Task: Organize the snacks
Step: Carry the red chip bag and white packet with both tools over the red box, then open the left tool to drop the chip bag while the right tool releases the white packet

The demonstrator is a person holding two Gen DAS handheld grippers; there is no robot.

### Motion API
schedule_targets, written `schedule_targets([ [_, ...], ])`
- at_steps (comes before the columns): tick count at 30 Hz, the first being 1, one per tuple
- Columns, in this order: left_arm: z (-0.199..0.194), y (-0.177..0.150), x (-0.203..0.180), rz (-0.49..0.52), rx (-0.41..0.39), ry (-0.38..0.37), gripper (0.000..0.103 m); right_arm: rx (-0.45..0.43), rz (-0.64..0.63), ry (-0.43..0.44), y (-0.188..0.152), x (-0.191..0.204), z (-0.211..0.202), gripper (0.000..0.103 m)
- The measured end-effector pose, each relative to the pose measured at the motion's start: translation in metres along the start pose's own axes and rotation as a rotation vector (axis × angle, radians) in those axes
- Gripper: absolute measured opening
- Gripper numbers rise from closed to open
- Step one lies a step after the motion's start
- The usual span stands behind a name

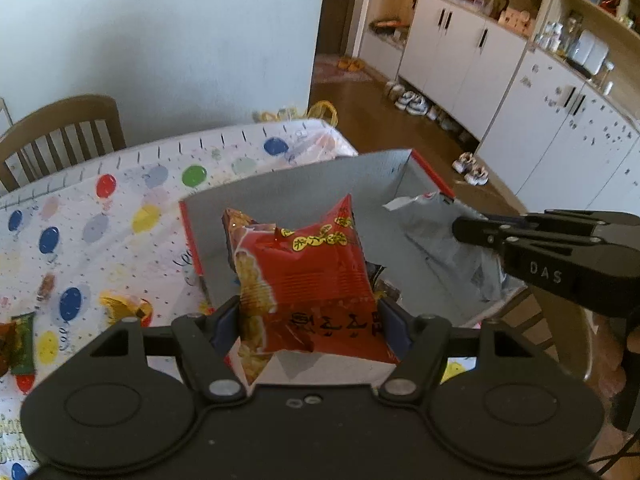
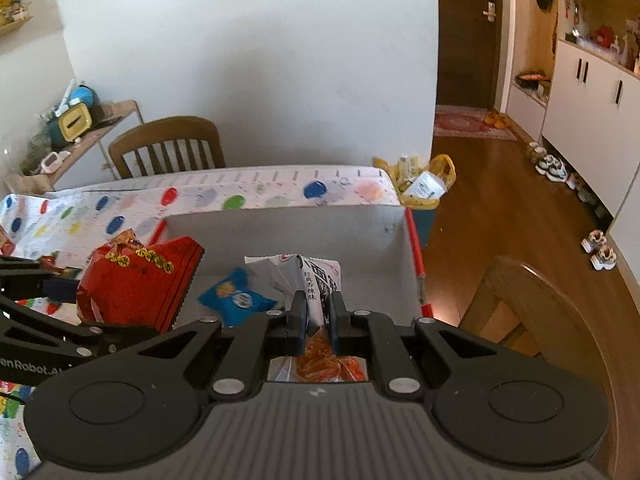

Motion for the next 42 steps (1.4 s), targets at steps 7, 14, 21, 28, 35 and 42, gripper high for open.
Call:
schedule_targets([
  [7, 0.041, 0.001, -0.012, 0.008, 0.075, 0.018, 0.070, 0.036, 0.009, -0.032, -0.005, -0.019, 0.036, 0.011],
  [14, 0.070, 0.001, -0.019, 0.008, 0.129, 0.040, 0.070, 0.091, 0.007, -0.038, -0.016, -0.026, 0.064, 0.011],
  [21, 0.089, -0.005, -0.024, 0.022, 0.181, 0.050, 0.070, 0.143, -0.019, -0.028, -0.031, -0.024, 0.077, 0.011],
  [28, 0.099, -0.011, -0.024, 0.017, 0.208, 0.061, 0.070, 0.170, -0.018, -0.016, -0.040, -0.025, 0.081, 0.011],
  [35, 0.102, -0.010, -0.027, 0.019, 0.213, 0.075, 0.073, 0.181, -0.025, -0.004, -0.044, -0.024, 0.080, 0.011],
  [42, 0.101, -0.008, -0.027, 0.016, 0.203, 0.082, 0.078, 0.194, -0.009, 0.011, -0.045, -0.025, 0.078, 0.011],
])
Point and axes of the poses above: each gripper's, at about its wrist camera, not at the fingertips, and z roughly the way its jaws point, x to its left, y to its top, the point moved 8 cm from there along z, roughly the way its jaws point, and after that the axes turned 6 degrees about z, right-handed, at the moved point
